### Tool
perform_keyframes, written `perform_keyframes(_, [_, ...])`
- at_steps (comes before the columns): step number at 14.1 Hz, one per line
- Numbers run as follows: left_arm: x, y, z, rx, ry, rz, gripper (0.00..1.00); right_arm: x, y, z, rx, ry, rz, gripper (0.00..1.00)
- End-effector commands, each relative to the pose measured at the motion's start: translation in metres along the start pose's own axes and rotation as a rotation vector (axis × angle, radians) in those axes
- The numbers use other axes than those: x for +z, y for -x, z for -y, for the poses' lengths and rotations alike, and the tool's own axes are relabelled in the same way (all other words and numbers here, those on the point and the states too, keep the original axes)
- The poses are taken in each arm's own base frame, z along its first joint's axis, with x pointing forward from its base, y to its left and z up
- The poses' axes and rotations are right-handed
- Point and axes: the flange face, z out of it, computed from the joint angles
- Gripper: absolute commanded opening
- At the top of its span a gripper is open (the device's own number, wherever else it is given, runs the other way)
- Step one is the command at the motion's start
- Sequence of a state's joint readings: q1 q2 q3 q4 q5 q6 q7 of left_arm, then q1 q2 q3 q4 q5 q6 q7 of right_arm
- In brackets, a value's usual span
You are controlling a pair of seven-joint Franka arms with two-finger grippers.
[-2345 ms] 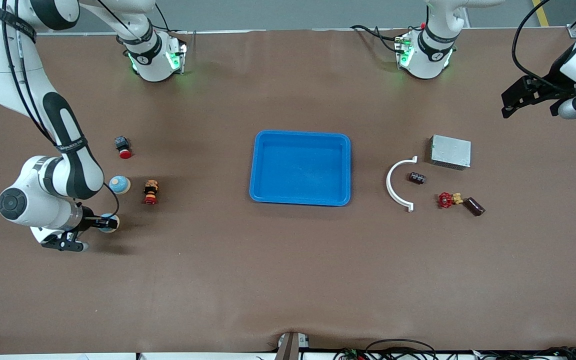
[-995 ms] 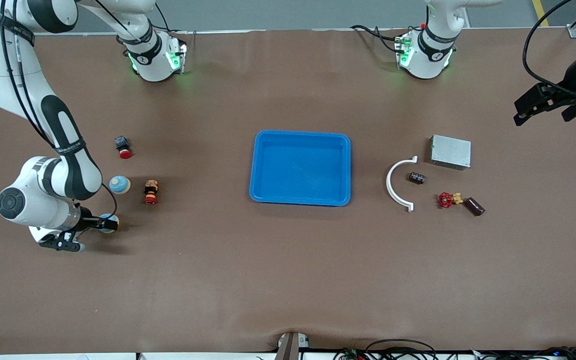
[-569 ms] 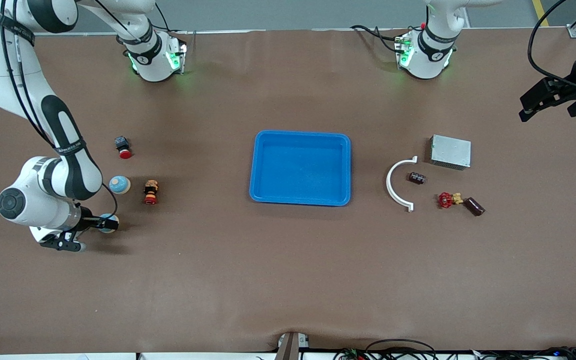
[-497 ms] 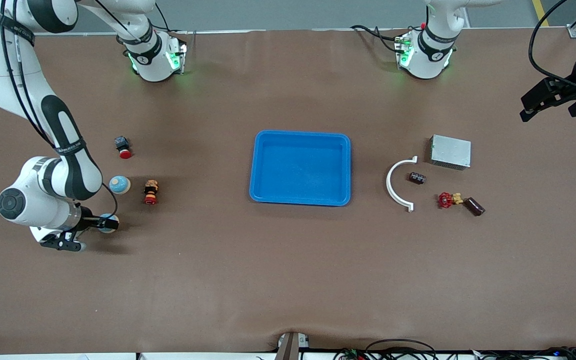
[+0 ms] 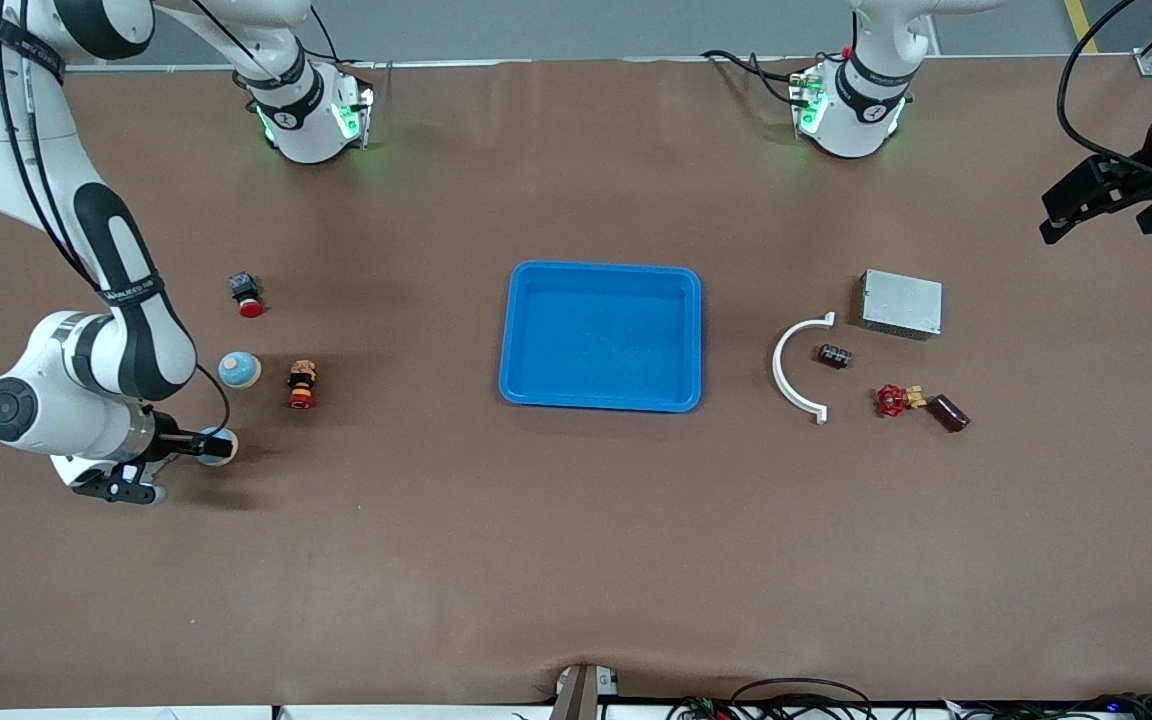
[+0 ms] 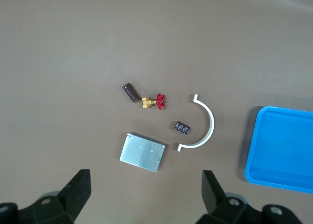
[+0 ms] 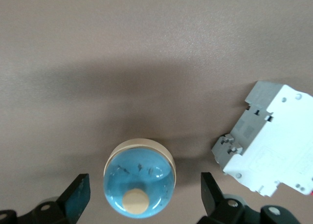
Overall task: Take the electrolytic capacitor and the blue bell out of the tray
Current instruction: 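Lower the bell beside the first bell and open the right gripper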
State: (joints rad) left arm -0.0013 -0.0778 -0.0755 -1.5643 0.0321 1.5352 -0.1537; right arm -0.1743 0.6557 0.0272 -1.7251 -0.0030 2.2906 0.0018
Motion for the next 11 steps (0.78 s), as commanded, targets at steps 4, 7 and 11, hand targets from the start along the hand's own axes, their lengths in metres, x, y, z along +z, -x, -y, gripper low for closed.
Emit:
perform_keyframes(4, [-0.005,0.005,0.000,-0.010,0.011,0.002,1.00,-0.067,0.007,0.003,-0.041,0.022,-0.024,1.00])
perform_keyframes(7, [-0.004,0.004,-0.001,-0.009,0.011,0.003,1.00,-0.114,0.015,0.009,-0.082,0.073,-0.035,1.00])
perform_keyframes(11, [-0.006,0.005,0.000,-0.007,0.011,0.001,1.00,-0.176,0.033,0.038,-0.120,0.086,-0.052,1.00])
